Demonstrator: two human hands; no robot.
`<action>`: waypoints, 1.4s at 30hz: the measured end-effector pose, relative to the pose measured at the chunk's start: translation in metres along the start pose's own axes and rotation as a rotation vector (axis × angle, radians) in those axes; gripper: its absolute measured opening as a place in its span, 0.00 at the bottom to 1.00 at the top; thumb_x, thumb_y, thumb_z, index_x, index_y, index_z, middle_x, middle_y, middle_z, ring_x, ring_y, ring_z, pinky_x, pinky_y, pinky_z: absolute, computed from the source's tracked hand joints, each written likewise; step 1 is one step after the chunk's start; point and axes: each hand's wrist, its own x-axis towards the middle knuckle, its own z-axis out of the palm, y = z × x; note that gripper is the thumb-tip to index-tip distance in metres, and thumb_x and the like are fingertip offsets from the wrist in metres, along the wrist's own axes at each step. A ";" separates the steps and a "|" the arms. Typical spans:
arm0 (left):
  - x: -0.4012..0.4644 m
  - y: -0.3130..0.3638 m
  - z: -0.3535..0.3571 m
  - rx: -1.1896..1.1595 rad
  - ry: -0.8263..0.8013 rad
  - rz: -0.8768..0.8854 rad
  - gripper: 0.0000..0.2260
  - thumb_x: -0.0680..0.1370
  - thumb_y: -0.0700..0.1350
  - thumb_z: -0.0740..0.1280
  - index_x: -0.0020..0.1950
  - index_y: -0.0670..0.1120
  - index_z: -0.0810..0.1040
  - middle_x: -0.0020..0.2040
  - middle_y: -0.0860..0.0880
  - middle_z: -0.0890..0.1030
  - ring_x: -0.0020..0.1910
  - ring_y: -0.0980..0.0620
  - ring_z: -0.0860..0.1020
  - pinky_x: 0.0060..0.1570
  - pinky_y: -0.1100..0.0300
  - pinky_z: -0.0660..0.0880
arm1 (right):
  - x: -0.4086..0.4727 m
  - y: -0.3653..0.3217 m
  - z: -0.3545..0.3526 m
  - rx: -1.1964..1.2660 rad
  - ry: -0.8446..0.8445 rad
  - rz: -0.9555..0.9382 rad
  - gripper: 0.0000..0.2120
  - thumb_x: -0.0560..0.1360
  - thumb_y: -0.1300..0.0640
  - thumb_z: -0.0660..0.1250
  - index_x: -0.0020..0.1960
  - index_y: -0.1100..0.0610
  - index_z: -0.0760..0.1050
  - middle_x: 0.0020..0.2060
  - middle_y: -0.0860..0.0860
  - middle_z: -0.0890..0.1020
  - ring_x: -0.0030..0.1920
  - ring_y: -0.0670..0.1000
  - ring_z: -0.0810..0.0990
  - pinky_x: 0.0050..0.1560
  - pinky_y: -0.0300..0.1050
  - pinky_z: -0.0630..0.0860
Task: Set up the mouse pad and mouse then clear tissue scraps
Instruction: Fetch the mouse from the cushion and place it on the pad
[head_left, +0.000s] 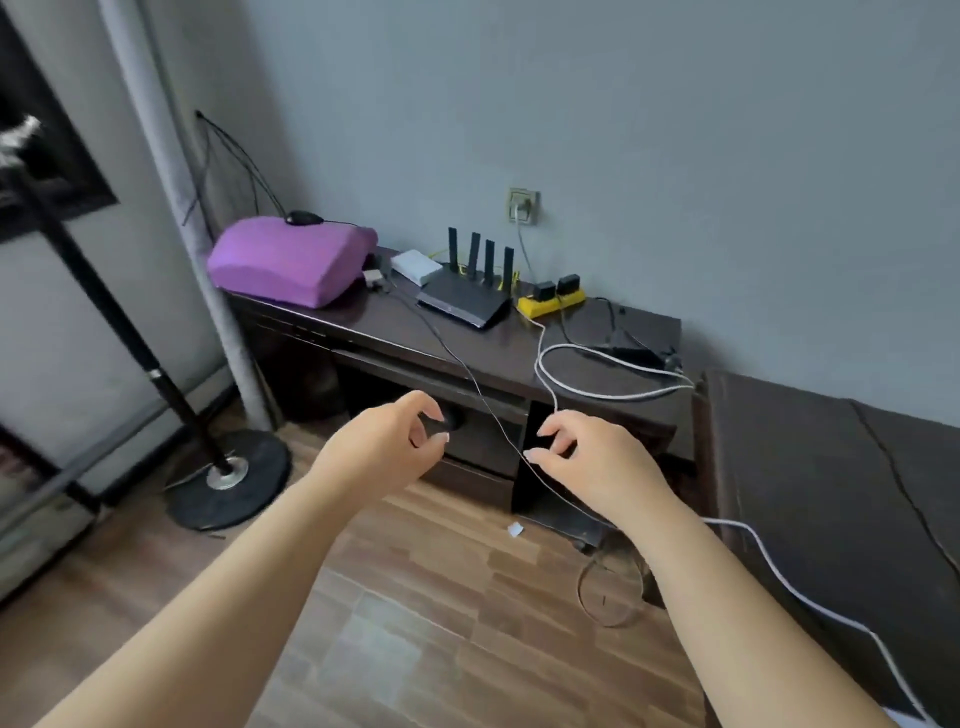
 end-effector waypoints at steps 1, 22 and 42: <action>0.008 -0.003 -0.002 -0.006 0.009 -0.033 0.11 0.75 0.53 0.62 0.56 0.53 0.72 0.37 0.58 0.76 0.38 0.52 0.78 0.43 0.58 0.75 | 0.016 0.001 0.000 0.015 -0.015 -0.021 0.13 0.73 0.46 0.65 0.54 0.49 0.73 0.43 0.45 0.80 0.42 0.47 0.74 0.38 0.41 0.68; 0.234 -0.166 -0.105 -0.027 0.167 -0.237 0.09 0.75 0.52 0.62 0.54 0.51 0.73 0.38 0.58 0.76 0.35 0.61 0.73 0.35 0.66 0.69 | 0.328 -0.123 0.084 0.065 -0.184 -0.167 0.13 0.73 0.46 0.64 0.54 0.50 0.72 0.43 0.46 0.78 0.45 0.49 0.76 0.43 0.43 0.73; 0.527 -0.318 -0.185 0.002 0.089 -0.308 0.09 0.76 0.50 0.62 0.54 0.50 0.73 0.41 0.54 0.78 0.41 0.51 0.77 0.45 0.56 0.75 | 0.645 -0.208 0.169 0.186 -0.217 -0.109 0.12 0.73 0.48 0.65 0.53 0.54 0.74 0.40 0.47 0.77 0.46 0.49 0.76 0.46 0.42 0.72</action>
